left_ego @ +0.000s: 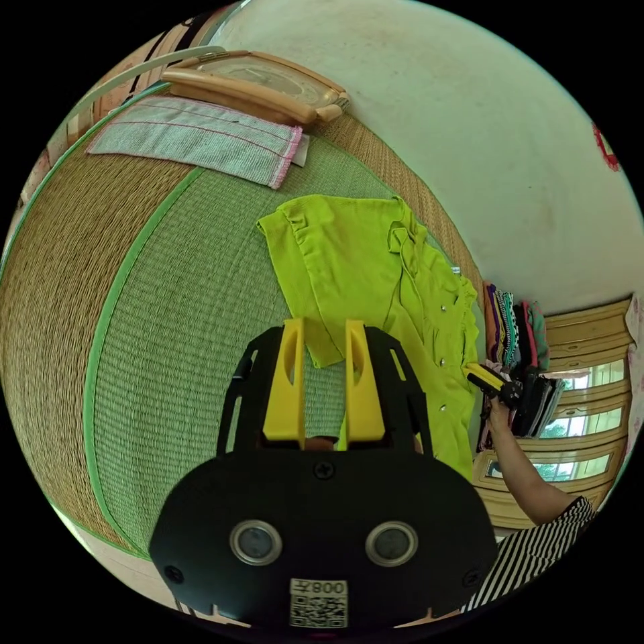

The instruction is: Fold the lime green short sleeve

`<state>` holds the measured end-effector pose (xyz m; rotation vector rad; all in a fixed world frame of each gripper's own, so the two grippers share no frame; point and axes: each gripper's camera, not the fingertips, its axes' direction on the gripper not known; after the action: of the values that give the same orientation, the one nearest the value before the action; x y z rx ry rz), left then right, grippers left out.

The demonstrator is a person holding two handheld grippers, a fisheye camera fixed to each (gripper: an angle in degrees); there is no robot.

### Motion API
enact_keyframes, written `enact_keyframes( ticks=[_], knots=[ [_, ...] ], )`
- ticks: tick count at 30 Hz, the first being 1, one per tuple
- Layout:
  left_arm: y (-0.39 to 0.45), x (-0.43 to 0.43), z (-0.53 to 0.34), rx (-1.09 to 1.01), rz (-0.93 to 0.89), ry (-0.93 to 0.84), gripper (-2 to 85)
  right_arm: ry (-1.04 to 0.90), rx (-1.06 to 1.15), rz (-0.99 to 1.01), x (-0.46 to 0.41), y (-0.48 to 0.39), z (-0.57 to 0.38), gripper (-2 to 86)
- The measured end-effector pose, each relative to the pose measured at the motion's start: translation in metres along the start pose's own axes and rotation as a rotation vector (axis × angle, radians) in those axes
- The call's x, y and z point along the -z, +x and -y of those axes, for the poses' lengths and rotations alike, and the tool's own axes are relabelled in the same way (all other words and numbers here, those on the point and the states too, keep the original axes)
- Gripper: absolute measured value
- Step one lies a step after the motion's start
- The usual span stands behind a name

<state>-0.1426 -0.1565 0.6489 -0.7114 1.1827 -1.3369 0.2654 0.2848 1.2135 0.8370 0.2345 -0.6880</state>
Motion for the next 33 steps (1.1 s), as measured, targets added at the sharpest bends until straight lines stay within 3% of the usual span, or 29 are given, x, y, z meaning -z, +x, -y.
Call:
enact_keyframes(
  ticks=[4, 8, 17, 26, 33],
  knots=[
    [0.003, 0.011, 0.027, 0.014, 0.009, 0.001, 3.9, -0.002, -0.004, -0.02, 0.027, 0.012, 0.014, 0.8],
    [0.006, 0.022, 0.045, 0.01, 0.013, -0.022, 1.2, -0.005, -0.025, 0.006, 0.054, 0.029, 0.022, 0.1],
    [0.006, 0.069, 0.078, -0.026, -0.013, 0.004, 0.2, 0.027, 0.017, 0.077, 0.109, 0.046, 0.04, 8.3],
    [-0.008, 0.096, 0.091, -0.023, 0.002, -0.02, 0.2, 0.015, -0.027, 0.071, 0.146, 0.068, 0.061, 0.7],
    [-0.03, 0.143, 0.097, -0.022, 0.004, 0.017, 0.3, 0.178, -0.295, 0.095, 0.264, 0.216, 0.059, 0.1]
  ],
)
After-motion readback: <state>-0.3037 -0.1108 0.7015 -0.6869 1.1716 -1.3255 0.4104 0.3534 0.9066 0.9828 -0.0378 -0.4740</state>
